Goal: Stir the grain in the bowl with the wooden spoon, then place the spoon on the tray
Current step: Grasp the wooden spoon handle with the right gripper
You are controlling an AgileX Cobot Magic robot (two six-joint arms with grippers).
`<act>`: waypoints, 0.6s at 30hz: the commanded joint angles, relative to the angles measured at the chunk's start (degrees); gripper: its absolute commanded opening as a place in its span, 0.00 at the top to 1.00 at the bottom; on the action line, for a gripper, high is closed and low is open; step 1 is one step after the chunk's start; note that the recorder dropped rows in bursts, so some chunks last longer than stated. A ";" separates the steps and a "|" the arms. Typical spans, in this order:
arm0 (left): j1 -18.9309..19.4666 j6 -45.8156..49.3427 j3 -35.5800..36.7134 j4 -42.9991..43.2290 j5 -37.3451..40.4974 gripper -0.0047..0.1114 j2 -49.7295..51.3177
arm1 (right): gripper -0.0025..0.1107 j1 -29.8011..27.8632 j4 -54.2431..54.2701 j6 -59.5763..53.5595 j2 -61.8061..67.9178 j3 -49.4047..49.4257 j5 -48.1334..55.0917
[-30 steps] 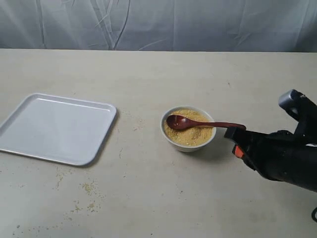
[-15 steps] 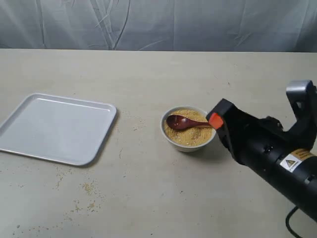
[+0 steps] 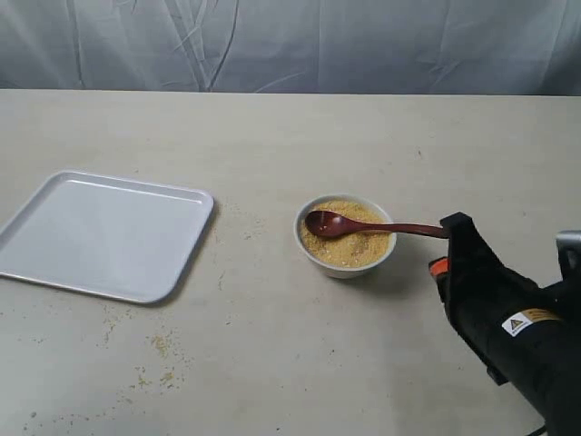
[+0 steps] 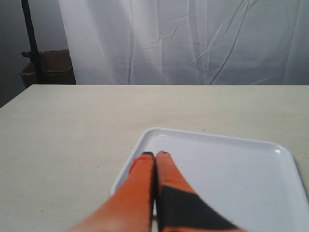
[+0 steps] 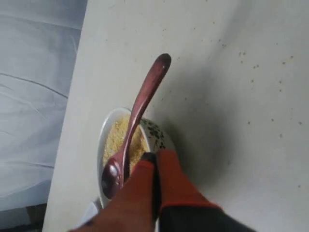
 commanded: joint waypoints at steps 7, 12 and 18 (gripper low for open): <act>0.05 -0.06 0.28 -0.16 -0.75 0.96 -0.29 | 0.94 -10.47 -21.20 20.57 6.37 0.26 -1.53; 0.05 -0.06 0.28 -0.16 -0.75 0.96 -0.29 | 0.58 -11.27 -21.27 20.57 7.85 0.26 -1.39; 0.05 -0.06 0.28 -0.16 -0.75 0.96 -0.29 | 0.51 -11.27 -22.66 20.30 11.67 -3.59 -3.02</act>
